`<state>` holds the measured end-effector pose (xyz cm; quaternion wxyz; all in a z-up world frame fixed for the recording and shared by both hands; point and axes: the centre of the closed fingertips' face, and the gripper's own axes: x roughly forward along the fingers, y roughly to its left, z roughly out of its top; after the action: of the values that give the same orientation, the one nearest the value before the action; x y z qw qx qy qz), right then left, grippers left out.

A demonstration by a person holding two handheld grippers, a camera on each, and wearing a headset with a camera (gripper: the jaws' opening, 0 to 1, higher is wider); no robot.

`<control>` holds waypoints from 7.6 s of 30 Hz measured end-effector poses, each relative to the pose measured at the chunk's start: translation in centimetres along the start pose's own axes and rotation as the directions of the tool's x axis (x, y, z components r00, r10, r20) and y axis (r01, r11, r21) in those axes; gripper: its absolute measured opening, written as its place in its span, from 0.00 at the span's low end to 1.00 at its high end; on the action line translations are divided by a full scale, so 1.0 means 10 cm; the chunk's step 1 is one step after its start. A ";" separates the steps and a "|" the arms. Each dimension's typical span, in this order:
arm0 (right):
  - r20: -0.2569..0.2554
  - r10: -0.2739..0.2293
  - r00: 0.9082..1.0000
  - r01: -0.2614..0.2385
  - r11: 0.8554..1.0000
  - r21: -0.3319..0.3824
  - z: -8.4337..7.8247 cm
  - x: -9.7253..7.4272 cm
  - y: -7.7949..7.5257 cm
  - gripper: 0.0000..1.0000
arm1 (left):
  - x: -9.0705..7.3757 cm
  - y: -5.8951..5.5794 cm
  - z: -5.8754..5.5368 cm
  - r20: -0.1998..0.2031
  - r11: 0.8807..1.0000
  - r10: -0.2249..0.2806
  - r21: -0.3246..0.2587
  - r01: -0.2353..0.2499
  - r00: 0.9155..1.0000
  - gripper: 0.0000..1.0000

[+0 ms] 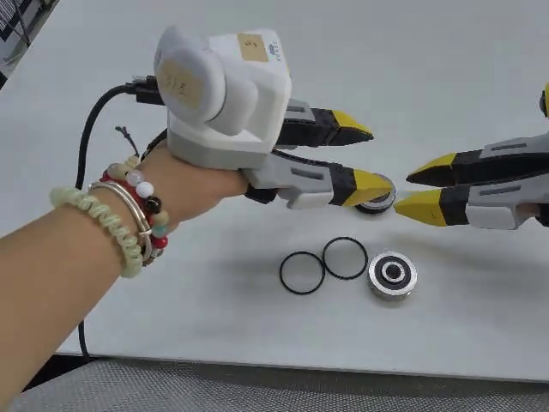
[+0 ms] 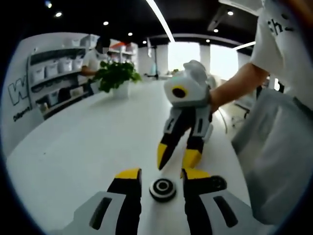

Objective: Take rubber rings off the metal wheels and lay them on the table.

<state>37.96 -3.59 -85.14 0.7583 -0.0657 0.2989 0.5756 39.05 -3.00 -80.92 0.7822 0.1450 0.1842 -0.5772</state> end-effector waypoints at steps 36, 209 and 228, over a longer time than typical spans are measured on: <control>-0.008 -0.007 1.000 0.006 0.981 -0.193 -0.07 0.11 0.01 0.13 | 0.16 -0.05 -0.35 -0.068 0.998 -0.007 -0.058 0.003 0.998 0.14; 0.116 -0.099 0.988 0.063 0.957 0.283 0.51 -0.78 0.57 0.00 | -2.05 -0.64 -0.20 0.022 0.937 0.317 -0.160 -0.309 0.948 0.96; 0.065 -0.019 0.998 0.004 0.976 0.219 0.58 -0.53 0.82 0.00 | -1.92 -0.92 -0.44 -0.015 0.943 0.266 -0.204 -0.263 0.964 1.00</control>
<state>31.76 -2.78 -75.62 0.7737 0.0355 0.3347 0.5367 24.58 12.60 -76.21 0.8644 0.0838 0.2161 -0.4461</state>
